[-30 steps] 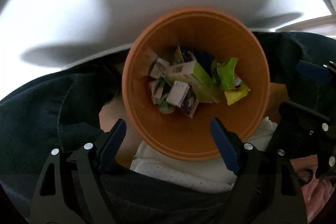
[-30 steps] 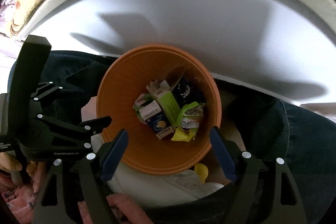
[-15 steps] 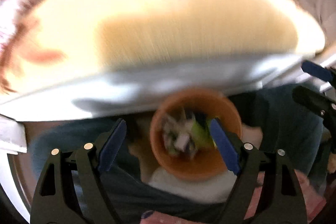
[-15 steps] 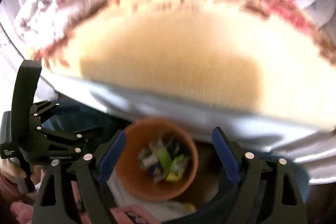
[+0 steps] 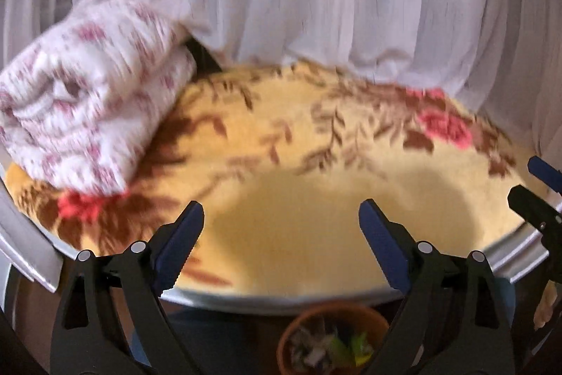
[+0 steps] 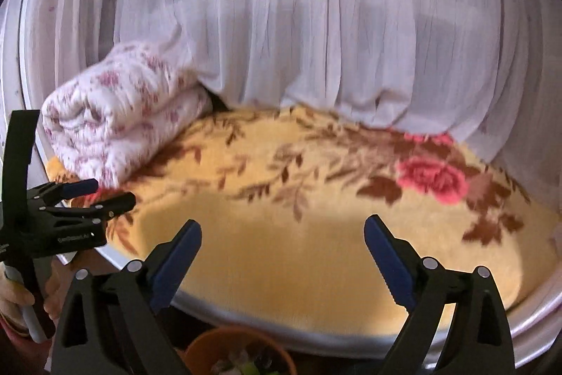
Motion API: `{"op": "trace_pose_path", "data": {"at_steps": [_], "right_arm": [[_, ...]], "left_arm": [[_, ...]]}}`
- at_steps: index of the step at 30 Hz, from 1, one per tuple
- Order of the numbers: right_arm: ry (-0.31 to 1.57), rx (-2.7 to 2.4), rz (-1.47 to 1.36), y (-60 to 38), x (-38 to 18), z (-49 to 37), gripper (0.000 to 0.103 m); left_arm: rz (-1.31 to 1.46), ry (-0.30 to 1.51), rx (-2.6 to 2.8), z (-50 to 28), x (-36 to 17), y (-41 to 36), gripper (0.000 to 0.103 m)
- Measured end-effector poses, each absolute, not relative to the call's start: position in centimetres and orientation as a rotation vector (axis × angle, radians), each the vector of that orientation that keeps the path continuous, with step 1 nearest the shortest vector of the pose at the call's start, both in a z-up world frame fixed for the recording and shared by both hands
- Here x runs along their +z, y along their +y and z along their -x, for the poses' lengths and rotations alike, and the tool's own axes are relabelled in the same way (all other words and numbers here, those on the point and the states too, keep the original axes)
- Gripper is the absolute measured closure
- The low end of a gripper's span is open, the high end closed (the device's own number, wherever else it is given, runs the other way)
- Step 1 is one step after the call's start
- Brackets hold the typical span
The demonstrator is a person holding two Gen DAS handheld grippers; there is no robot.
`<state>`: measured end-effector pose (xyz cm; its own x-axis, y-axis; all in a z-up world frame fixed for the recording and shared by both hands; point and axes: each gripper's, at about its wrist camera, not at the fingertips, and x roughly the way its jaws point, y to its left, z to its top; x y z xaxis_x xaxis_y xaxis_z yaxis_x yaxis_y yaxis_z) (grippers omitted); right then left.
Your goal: Collect trash
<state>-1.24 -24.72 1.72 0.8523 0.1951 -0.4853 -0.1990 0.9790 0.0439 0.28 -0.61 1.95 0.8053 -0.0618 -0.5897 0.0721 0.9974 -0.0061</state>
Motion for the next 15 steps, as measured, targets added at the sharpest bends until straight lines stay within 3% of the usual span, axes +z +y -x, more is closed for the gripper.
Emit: {"op": "trace_pose_path", "data": {"at_steps": [15], "right_arm": [[0.331,0.182,0.042,-23.9,6.8,3.2,0.006]], "left_arm": [[-0.013,0.444,-0.069,1.7,7.6,-0.9,0.015]]}}
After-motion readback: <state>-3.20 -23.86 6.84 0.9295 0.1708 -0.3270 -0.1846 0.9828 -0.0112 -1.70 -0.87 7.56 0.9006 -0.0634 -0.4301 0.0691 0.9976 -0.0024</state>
